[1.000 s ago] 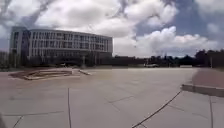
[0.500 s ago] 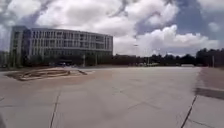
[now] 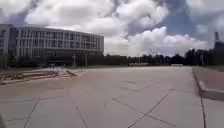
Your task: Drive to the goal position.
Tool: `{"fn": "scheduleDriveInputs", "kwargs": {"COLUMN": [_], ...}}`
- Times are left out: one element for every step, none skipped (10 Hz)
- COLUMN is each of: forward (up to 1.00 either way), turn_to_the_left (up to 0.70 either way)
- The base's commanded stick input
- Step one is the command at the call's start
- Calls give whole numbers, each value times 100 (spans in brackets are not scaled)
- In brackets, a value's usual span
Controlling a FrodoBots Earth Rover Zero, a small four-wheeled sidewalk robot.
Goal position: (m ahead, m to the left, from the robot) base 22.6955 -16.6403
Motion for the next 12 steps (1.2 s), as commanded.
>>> {"fn": "scheduleDriveInputs", "kwargs": {"forward": [100, 100, 100, 100, 100, 100, 100, 100, 100, 100, 100, 100], "turn_to_the_left": [-31, -31, -31, -31, -31, -31, -31, -31, -31, -31, -31, -31]}}
